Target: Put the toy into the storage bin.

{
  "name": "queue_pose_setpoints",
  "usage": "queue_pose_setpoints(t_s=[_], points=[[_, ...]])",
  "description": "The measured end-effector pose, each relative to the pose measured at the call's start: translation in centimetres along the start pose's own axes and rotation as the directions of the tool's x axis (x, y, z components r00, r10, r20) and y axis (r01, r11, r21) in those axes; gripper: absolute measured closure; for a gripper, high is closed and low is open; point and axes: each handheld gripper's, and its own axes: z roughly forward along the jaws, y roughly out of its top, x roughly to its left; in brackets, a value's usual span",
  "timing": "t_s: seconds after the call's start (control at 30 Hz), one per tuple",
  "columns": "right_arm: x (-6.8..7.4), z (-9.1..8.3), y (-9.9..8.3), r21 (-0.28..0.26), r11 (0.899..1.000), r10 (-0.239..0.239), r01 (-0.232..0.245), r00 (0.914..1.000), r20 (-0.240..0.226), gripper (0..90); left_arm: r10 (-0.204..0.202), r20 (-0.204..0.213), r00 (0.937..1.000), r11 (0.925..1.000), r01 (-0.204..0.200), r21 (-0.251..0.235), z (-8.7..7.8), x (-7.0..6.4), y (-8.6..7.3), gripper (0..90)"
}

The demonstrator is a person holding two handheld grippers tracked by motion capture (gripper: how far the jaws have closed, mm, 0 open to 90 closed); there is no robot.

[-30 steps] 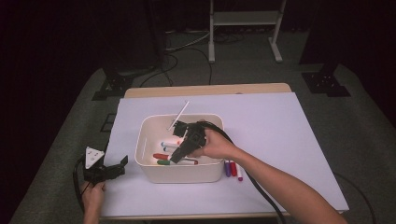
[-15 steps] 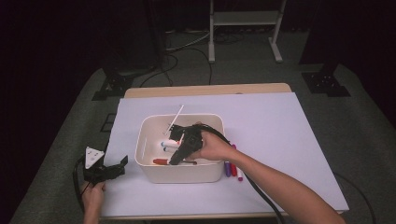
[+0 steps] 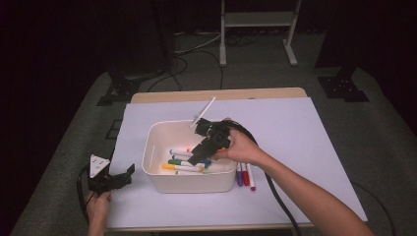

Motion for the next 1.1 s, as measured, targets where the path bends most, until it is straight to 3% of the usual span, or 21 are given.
queue_pose_setpoints(t_s=[0.33, 0.6, 0.87, 1.1], points=[[-0.7, -5.5, -3.5, -0.098, 0.994, 0.057, -0.050, 0.9958, 0.072, 50.1, 0.004, -0.001, 1.0000, 1.0000, -0.004, 0.002, 0.0, 0.0, 0.0, 0.0], [-1.6, -8.9, -6.9, -0.164, 0.981, 0.125, -0.106, 0.9861, 0.110, 48.5, 0.012, -0.004, 0.9999, 0.9999, -0.012, 0.007, 0.0, 0.0, 0.0, 0.0], [-2.3, -10.7, -10.2, -0.202, 0.968, 0.174, -0.145, 0.9760, 0.132, 47.3, 0.015, -0.004, 0.9999, 0.9999, -0.015, 0.006, 0.0, -0.1, 0.0, 0.0], [-3.2, -10.9, -12.9, -0.215, 0.958, 0.223, -0.192, 0.9657, 0.132, 46.3, 0.010, -0.004, 0.9999, 0.9999, -0.010, 0.003, 0.1, -0.1, 0.0, 0.0]])
